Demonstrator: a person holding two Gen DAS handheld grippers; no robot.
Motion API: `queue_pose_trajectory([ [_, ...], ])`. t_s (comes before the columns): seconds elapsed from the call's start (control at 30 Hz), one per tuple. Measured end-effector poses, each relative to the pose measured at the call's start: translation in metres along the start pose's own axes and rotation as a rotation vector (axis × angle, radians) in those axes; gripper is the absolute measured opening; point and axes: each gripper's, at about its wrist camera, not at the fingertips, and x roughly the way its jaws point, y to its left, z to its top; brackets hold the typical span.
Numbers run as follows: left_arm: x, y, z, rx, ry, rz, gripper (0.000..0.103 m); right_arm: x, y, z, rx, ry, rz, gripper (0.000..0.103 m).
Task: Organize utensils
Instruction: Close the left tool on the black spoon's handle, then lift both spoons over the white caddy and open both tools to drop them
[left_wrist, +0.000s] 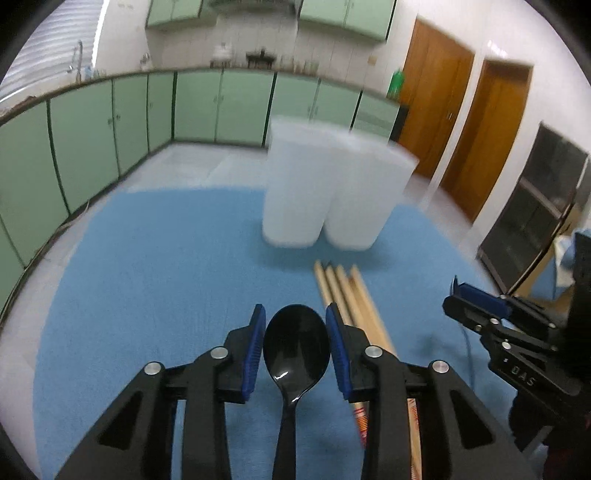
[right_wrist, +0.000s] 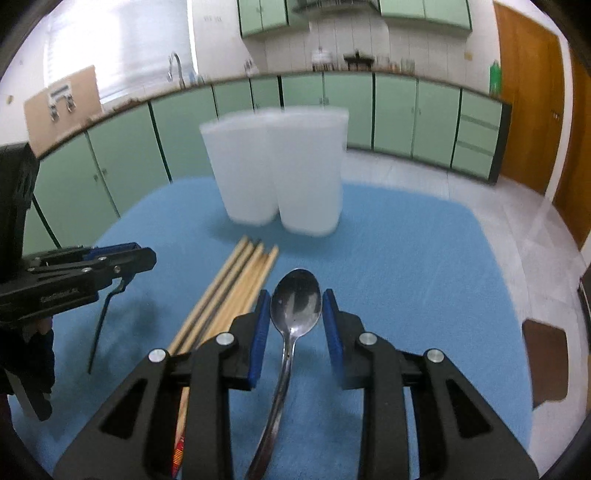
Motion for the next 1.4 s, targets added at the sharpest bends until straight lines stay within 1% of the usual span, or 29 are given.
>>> queue_pose_trajectory([
  [0.07,-0.011,-0.003,0.004,0.007,-0.074,-0.004,0.033,-0.009,-0.003,0.006,0.004,-0.040,0.015,0.027],
  [0.13,-0.017,-0.003,0.009,0.020,-0.123,-0.001,0.033,-0.017,-0.006,0.011,0.006,-0.072,0.026,0.027],
  [0.33,-0.029,-0.007,0.022,0.009,-0.210,-0.004,0.033,-0.032,-0.015,0.033,0.031,-0.149,0.044,0.027],
  [0.43,-0.035,-0.008,0.039,0.005,-0.262,-0.016,0.033,-0.042,-0.015,0.051,0.026,-0.200,0.053,0.027],
  [0.53,-0.033,-0.013,0.065,0.010,-0.317,-0.031,0.033,-0.047,-0.021,0.073,0.024,-0.243,0.065,0.027],
  [0.57,-0.033,-0.015,0.077,0.016,-0.344,-0.034,0.033,-0.048,-0.024,0.086,0.025,-0.265,0.070,0.027],
  [0.7,-0.033,-0.023,0.125,0.026,-0.448,-0.059,0.033,-0.048,-0.034,0.130,0.022,-0.353,0.045,0.027],
  [0.8,-0.021,-0.024,0.157,0.026,-0.518,-0.080,0.033,-0.036,-0.042,0.164,0.034,-0.414,0.008,0.027],
  [0.87,-0.008,-0.020,0.174,0.014,-0.548,-0.099,0.033,-0.024,-0.046,0.182,0.029,-0.444,-0.025,0.027],
  [0.93,0.006,-0.015,0.188,0.007,-0.573,-0.109,0.033,-0.007,-0.052,0.196,0.041,-0.456,-0.043,0.027],
  [1.07,0.030,-0.005,0.198,-0.021,-0.568,-0.114,0.033,0.025,-0.062,0.205,0.058,-0.449,-0.076,0.027],
  [1.23,0.052,0.012,0.191,-0.072,-0.541,-0.107,0.033,0.063,-0.064,0.199,0.046,-0.416,-0.112,0.027],
  [1.33,0.062,0.021,0.182,-0.098,-0.516,-0.116,0.033,0.078,-0.060,0.194,0.031,-0.394,-0.122,0.027],
  [1.4,0.068,0.023,0.179,-0.097,-0.494,-0.118,0.033,0.081,-0.057,0.190,0.022,-0.384,-0.123,0.027],
])
